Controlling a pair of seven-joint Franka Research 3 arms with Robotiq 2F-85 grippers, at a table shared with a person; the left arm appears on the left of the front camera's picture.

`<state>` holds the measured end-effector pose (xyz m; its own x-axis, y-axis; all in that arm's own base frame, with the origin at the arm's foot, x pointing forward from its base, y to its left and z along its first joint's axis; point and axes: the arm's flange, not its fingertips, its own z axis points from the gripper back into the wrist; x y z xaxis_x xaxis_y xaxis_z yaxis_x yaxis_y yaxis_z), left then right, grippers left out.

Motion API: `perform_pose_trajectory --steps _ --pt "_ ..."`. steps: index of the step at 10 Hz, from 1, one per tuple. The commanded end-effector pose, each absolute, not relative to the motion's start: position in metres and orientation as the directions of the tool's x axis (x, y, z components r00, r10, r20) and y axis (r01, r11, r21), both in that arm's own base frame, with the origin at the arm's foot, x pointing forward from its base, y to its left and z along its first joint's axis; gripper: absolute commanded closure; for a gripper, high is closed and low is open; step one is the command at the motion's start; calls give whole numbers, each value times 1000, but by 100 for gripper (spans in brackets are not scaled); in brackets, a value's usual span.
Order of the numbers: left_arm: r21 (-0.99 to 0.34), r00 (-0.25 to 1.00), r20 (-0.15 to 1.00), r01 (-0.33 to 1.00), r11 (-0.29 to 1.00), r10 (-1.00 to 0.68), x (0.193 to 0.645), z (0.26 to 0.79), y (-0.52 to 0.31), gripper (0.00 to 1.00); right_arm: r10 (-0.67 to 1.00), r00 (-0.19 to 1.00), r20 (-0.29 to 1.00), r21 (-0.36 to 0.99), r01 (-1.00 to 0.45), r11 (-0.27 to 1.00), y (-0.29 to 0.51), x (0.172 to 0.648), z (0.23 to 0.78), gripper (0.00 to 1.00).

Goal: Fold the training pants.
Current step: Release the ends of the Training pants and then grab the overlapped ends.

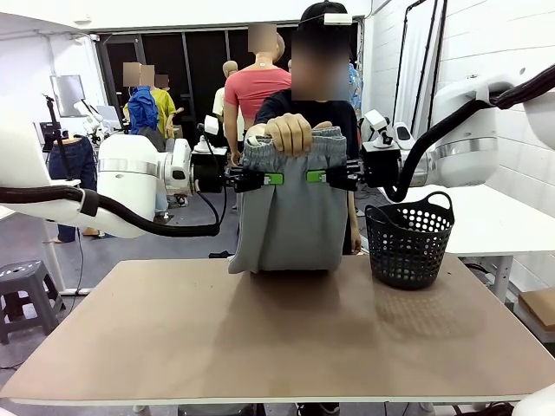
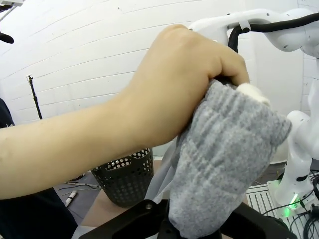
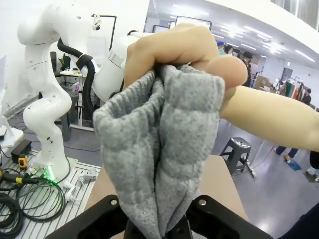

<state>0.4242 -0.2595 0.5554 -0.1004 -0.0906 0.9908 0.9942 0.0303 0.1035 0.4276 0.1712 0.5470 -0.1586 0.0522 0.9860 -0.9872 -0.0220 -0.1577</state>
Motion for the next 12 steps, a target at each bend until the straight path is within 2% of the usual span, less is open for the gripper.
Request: perform_pose_trajectory --steps 1,12 --pt "115 -112 990 993 28 -87 422 560 -260 100 32 -165 986 -165 -986 -18 171 422 547 100" --pt "115 -112 990 993 28 -87 422 560 -260 100 32 -165 986 -165 -986 -18 171 422 547 100"
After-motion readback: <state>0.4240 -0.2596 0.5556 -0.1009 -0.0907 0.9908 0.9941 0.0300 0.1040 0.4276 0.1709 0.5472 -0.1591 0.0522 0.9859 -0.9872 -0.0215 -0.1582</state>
